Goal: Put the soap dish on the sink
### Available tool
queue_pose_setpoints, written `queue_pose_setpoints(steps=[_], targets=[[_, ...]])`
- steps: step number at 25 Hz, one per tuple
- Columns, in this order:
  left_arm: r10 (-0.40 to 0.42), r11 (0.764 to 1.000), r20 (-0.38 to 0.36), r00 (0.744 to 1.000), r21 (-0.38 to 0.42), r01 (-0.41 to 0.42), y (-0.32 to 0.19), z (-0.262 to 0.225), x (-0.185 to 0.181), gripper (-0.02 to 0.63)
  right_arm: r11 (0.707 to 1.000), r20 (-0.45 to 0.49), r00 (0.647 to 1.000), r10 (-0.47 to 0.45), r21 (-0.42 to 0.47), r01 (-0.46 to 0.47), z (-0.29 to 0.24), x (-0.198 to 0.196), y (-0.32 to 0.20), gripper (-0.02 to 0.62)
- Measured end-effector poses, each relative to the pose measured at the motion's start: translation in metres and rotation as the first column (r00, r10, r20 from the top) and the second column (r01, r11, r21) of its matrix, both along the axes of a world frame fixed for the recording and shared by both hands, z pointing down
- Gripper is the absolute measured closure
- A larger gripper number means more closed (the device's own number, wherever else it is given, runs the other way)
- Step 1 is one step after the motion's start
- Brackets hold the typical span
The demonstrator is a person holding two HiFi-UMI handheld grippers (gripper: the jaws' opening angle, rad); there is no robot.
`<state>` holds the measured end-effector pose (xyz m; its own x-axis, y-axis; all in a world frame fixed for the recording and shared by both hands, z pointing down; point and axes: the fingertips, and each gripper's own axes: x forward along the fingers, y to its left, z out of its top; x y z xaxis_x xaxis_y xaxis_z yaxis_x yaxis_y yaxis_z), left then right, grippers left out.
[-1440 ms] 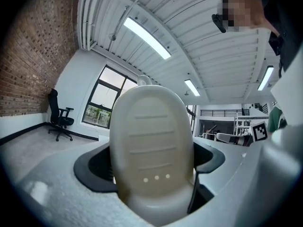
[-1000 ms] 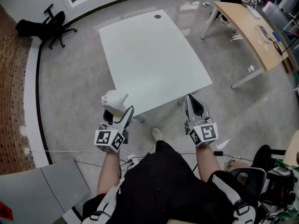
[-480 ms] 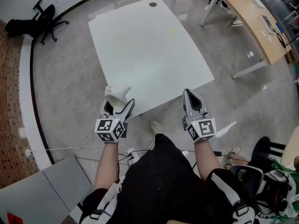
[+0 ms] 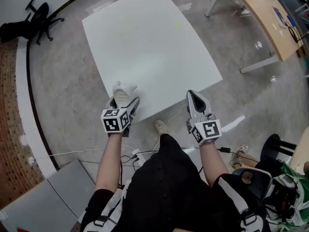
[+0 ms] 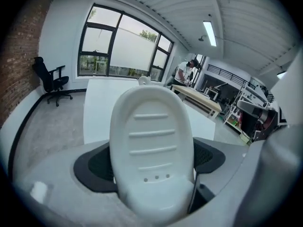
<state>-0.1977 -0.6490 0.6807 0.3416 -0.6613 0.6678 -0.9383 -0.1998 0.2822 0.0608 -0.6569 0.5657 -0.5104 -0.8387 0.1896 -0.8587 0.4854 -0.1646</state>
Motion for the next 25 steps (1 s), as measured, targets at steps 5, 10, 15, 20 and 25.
queue_pose_setpoints(steps=[5,10,15,20,25], targets=[[0.032,0.996,0.062,0.998,-0.09,-0.026,-0.009,0.028,0.005,0.144,0.999,0.006,1.0,0.011,-0.043,-0.011,0.012,0.008,0.0,0.589],[0.07,0.983,0.142,0.987,-0.176,-0.045,-0.008,0.05,0.005,0.144,0.998,0.009,1.0,0.008,-0.063,-0.007,0.02,0.008,0.004,0.589],[0.083,0.975,0.176,0.981,-0.219,-0.043,-0.007,0.064,0.006,0.144,0.996,0.006,1.0,0.02,-0.088,-0.019,0.027,0.015,0.007,0.589],[0.091,0.975,0.2,0.976,-0.219,-0.046,-0.013,0.071,0.006,0.143,0.996,-0.01,1.0,0.02,-0.091,-0.021,0.027,0.02,0.005,0.589],[0.101,0.977,0.229,0.968,-0.206,-0.054,-0.018,0.076,0.002,0.138,0.995,-0.015,1.0,0.025,-0.092,-0.026,0.027,0.023,0.004,0.589]])
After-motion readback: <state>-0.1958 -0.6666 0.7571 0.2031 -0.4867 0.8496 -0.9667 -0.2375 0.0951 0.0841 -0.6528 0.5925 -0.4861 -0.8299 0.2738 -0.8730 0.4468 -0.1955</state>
